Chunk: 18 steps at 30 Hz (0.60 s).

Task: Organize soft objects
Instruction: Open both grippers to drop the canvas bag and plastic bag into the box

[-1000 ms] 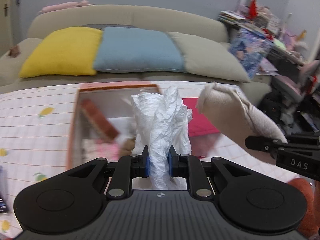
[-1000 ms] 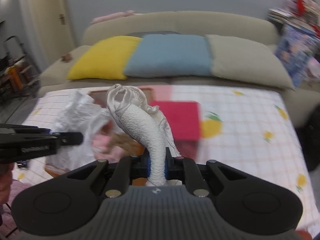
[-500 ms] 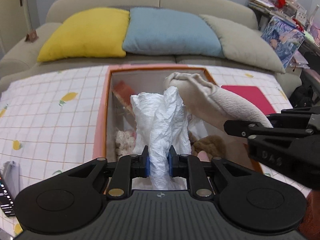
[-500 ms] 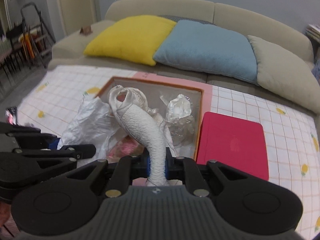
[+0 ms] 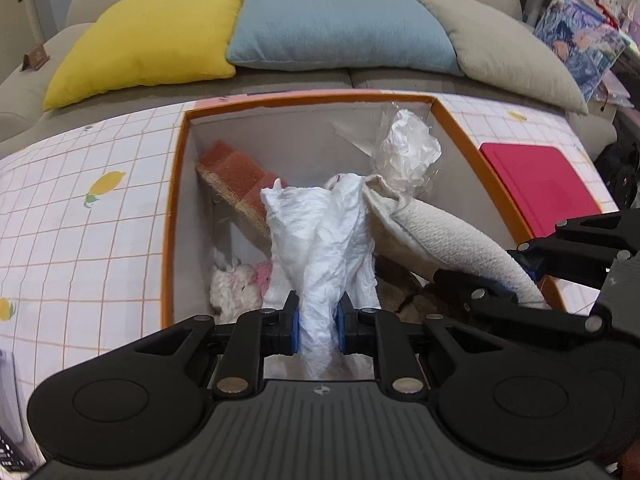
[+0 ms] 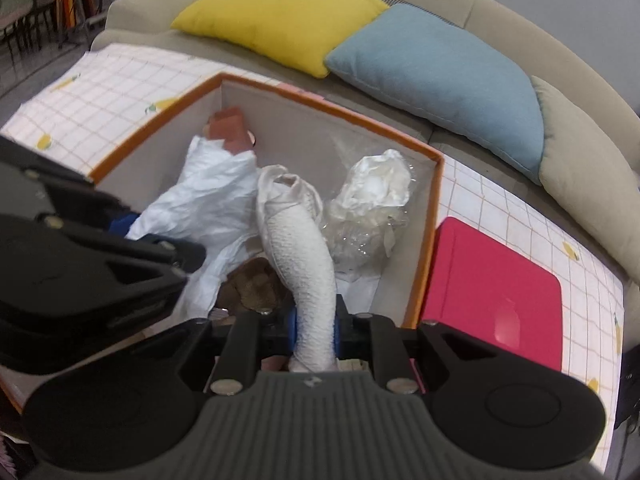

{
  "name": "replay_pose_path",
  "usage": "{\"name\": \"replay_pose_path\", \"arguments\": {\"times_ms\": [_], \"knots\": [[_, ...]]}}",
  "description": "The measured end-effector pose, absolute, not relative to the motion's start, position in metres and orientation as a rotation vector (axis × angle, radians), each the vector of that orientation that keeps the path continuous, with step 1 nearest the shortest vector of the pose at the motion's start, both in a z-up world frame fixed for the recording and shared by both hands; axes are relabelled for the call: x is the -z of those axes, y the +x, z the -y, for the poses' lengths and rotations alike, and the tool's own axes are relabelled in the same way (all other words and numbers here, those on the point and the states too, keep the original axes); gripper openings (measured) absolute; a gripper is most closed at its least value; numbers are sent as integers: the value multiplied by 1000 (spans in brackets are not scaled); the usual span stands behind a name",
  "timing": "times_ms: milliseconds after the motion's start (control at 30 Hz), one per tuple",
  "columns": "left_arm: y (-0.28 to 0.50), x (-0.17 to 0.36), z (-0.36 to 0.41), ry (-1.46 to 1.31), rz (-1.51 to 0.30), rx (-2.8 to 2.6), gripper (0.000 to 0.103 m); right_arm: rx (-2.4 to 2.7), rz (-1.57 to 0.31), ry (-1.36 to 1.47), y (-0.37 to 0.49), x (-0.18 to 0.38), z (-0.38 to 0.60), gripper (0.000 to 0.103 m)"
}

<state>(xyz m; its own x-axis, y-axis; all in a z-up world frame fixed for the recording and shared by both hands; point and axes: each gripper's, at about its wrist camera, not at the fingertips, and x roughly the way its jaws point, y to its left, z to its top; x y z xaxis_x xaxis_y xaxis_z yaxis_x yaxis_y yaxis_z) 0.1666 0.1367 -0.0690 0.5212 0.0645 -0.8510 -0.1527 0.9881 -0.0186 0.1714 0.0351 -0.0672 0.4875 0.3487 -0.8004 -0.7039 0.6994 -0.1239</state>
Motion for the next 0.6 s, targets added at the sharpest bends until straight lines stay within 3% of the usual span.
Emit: {"name": "replay_pose_path", "arguments": {"times_ms": [233, 333, 467, 600], "knots": [[174, 80, -138, -68, -1041, -120, 23, -666, -845, -525, 172, 81, -43, 18], [170, 76, -139, -65, -1032, -117, 30, -669, -841, -529, 167, 81, -41, 25], [166, 66, -140, -44, -1012, -114, 50, -675, -810, -524, 161, 68, -34, 43], [159, 50, -139, -53, -989, -102, 61, -682, -786, -532, 156, 50, -27, 54]]}}
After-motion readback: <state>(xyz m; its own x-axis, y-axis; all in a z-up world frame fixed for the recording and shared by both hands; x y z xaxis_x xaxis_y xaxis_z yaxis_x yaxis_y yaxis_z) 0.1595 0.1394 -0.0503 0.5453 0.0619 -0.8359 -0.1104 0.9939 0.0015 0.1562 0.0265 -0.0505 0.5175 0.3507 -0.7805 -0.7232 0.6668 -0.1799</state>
